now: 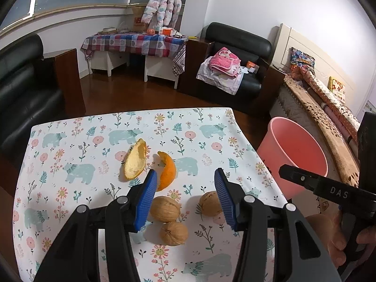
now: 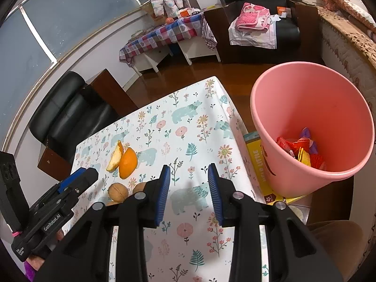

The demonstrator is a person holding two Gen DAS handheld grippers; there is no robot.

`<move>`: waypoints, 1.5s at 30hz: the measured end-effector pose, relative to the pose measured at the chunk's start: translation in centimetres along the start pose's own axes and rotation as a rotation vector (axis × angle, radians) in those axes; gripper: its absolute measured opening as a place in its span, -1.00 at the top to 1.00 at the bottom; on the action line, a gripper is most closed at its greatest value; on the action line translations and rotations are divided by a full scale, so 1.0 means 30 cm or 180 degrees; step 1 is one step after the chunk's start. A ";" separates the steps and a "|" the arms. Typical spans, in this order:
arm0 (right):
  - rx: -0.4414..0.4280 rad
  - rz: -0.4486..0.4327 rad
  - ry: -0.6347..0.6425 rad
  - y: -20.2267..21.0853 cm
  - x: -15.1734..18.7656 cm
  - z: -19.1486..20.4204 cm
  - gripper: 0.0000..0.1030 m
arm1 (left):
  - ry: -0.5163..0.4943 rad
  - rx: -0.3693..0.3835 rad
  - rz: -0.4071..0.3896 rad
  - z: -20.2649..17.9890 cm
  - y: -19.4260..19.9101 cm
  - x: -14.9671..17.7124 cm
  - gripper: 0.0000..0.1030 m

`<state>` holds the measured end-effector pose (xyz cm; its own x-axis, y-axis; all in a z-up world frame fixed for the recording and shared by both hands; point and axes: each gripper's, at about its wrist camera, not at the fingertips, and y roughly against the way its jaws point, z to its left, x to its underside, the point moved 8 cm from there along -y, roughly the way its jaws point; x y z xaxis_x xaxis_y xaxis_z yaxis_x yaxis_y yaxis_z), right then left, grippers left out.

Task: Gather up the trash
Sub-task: 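Lower the left gripper onto the pale orange peel and close it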

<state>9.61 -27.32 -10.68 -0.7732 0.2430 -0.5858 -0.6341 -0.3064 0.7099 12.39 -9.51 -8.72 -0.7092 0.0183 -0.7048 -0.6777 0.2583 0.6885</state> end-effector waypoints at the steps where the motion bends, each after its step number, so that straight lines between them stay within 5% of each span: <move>1: 0.0000 0.0000 0.0001 0.000 0.000 0.000 0.35 | 0.0013 0.0013 -0.0012 0.009 0.004 -0.001 0.03; 11: -0.0043 0.0034 -0.0005 -0.018 0.008 0.008 0.35 | 0.0383 -0.0037 0.0022 0.221 0.023 -0.001 0.04; 14: -0.0064 0.0068 -0.0001 -0.034 0.012 0.011 0.35 | 0.0440 -0.0085 0.0124 0.262 -0.004 0.009 0.18; 30: -0.0035 0.0086 -0.0073 -0.038 0.010 -0.033 0.35 | 0.0400 -0.0337 0.0492 0.296 -0.263 0.046 0.29; 34: -0.0037 0.0136 -0.0073 -0.059 0.012 -0.029 0.35 | 0.0400 -0.0266 0.0504 0.284 -0.291 0.054 0.59; 40: -0.0063 0.0201 -0.0016 -0.084 0.009 0.003 0.35 | 0.0408 -0.0187 0.0418 0.273 -0.301 0.035 0.74; 41: -0.0083 0.0214 -0.0008 -0.088 0.007 0.014 0.35 | 0.0424 -0.0172 0.0405 0.273 -0.297 0.033 0.92; 45: -0.0197 0.0276 0.0037 -0.106 -0.004 0.079 0.35 | 0.0478 -0.0138 0.0349 0.291 -0.260 0.030 0.93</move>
<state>11.71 -24.21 -11.94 -0.8249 0.2025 -0.5278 -0.5628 -0.3822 0.7329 18.73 -3.08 -16.22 -0.7980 -0.1011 -0.5941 -0.6003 0.2207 0.7687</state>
